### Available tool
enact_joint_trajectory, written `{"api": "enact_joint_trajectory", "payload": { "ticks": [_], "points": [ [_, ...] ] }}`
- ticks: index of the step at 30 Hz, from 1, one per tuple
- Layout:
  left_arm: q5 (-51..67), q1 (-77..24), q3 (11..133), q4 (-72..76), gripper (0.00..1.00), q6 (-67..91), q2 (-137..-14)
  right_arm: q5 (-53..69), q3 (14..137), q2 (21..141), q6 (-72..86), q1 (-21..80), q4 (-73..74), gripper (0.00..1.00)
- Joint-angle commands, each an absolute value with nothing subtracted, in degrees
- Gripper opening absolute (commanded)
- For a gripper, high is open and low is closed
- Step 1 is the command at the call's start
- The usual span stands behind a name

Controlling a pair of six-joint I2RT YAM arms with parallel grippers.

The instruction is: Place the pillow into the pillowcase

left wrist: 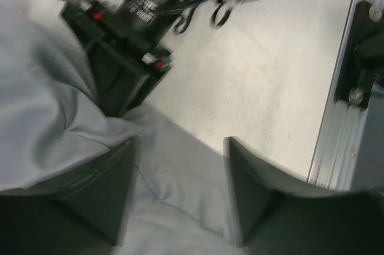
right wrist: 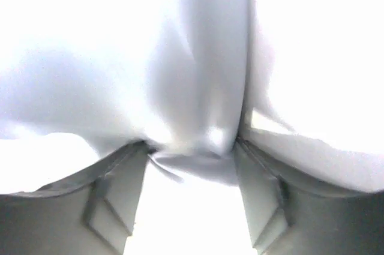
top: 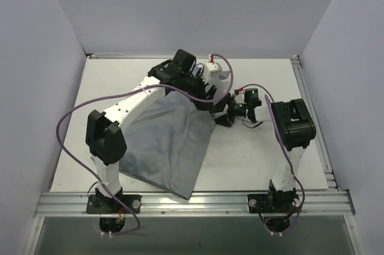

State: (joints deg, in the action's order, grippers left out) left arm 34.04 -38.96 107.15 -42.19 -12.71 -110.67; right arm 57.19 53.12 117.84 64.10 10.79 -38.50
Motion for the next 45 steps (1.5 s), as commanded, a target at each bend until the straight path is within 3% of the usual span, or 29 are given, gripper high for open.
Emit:
{"api": "enact_joint_trajectory", "payload": {
  "ticks": [1, 3, 4, 7, 13, 16, 19, 20, 23, 25, 26, 27, 31, 34, 37, 38, 41, 45],
  "points": [
    [35.6, -32.1, 102.1, -42.5, 0.93, -10.5, -106.6, 57.8, 51.9, 106.0, 37.8, 10.1, -11.7, 0.63],
    [35.4, -28.1, 94.0, -40.6, 0.97, -11.0, -98.0, 49.4, 55.1, 103.4, 23.2, 5.5, 9.4, 0.67],
    [35.1, -27.1, 91.4, -40.7, 0.97, -14.4, -94.7, 46.5, 55.5, 100.8, 13.8, 4.2, 13.8, 0.67],
    [33.1, -25.3, 81.3, -47.0, 0.98, -26.0, -83.2, 45.3, 54.8, 94.3, 6.3, 1.5, 23.3, 0.68],
    [26.3, -29.7, 63.4, -50.3, 0.97, -36.8, -75.9, 49.0, 54.1, 90.0, 2.5, 18.1, 30.3, 0.65],
    [23.4, -35.0, 58.9, -41.4, 0.80, -31.0, -81.2, 51.9, 54.0, 95.3, 5.4, 21.9, 28.0, 0.61],
    [20.8, -38.5, 60.7, -29.9, 0.61, -21.3, -90.2, 52.1, 54.1, 98.1, 6.5, 18.5, 26.4, 0.59],
    [20.1, -38.6, 64.9, -27.5, 0.48, -18.7, -95.7, 52.9, 53.6, 97.8, 7.3, 16.8, 25.3, 0.60],
    [16.5, -38.5, 79.6, -21.9, 0.32, -8.9, -105.3, 52.2, 54.0, 94.9, 6.8, 10.0, 24.7, 0.61],
    [15.0, -38.2, 86.1, -20.2, 0.46, -6.0, -107.9, 49.8, 54.6, 90.4, 2.0, 8.8, 26.6, 0.62],
    [16.1, -38.1, 89.0, -20.6, 0.57, -6.0, -108.3, 47.0, 54.4, 88.4, 0.5, 9.1, 27.5, 0.63],
    [16.7, -37.7, 91.9, -20.7, 0.74, -6.4, -107.4, 46.0, 53.3, 84.2, -0.9, 9.5, 28.0, 0.64],
    [21.6, -35.3, 84.8, -22.5, 0.93, -15.2, -96.2, 34.9, 47.5, 74.1, -5.6, 17.4, 26.6, 0.76],
    [27.1, -35.6, 73.1, -27.3, 0.92, -26.6, -82.7, 22.4, 41.3, 68.3, -8.2, 26.1, 21.0, 0.80],
    [25.7, -40.3, 60.3, -31.9, 0.89, -39.2, -69.0, 12.4, 39.1, 67.3, -8.3, 27.2, 17.1, 0.71],
    [22.4, -47.1, 57.4, -32.3, 0.87, -41.6, -63.9, 11.3, 39.3, 67.4, -8.3, 26.6, 16.7, 0.69],
    [12.2, -60.0, 49.5, -31.1, 0.84, -48.3, -60.3, 9.5, 40.3, 66.1, -8.3, 22.9, 15.9, 0.65],
    [1.8, -70.1, 45.4, -21.9, 0.77, -51.1, -65.6, 8.9, 39.9, 63.5, -11.9, 20.1, 15.6, 0.69]
  ]
}}
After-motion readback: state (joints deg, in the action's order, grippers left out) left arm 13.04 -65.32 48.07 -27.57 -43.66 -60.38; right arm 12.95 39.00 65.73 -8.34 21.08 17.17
